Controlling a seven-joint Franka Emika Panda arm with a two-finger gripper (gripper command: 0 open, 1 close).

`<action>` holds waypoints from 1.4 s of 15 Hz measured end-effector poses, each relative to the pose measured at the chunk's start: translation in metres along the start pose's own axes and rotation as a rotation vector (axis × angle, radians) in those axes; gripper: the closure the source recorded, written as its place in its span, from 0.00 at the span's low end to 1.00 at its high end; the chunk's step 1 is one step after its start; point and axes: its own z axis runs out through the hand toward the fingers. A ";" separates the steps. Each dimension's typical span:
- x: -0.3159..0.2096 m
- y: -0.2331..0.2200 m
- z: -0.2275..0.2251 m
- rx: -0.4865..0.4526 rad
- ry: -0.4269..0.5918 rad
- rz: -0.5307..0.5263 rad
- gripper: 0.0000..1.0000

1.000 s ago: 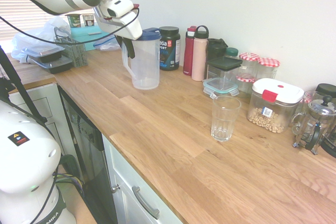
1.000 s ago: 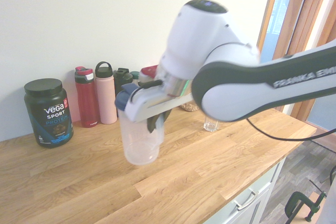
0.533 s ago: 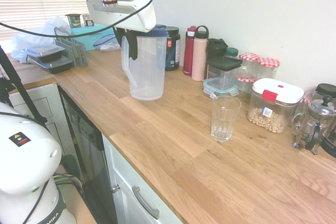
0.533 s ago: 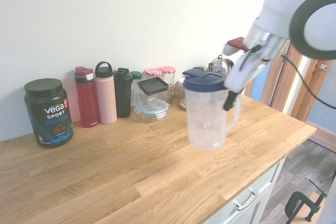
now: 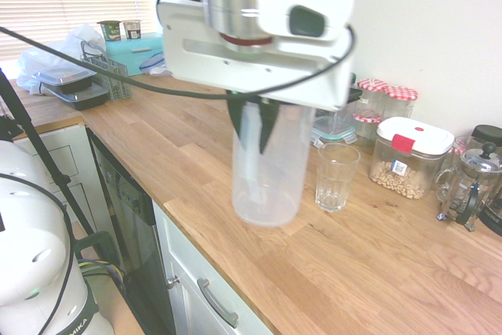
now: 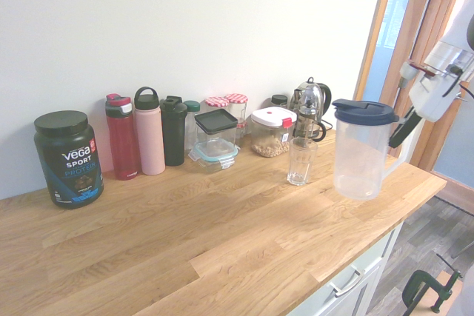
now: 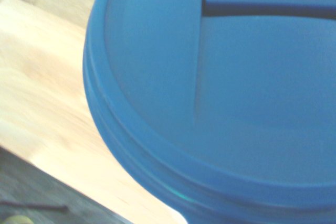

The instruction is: Pour me some water

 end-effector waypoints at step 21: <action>0.186 -0.130 0.058 -0.927 -0.361 -0.407 1.00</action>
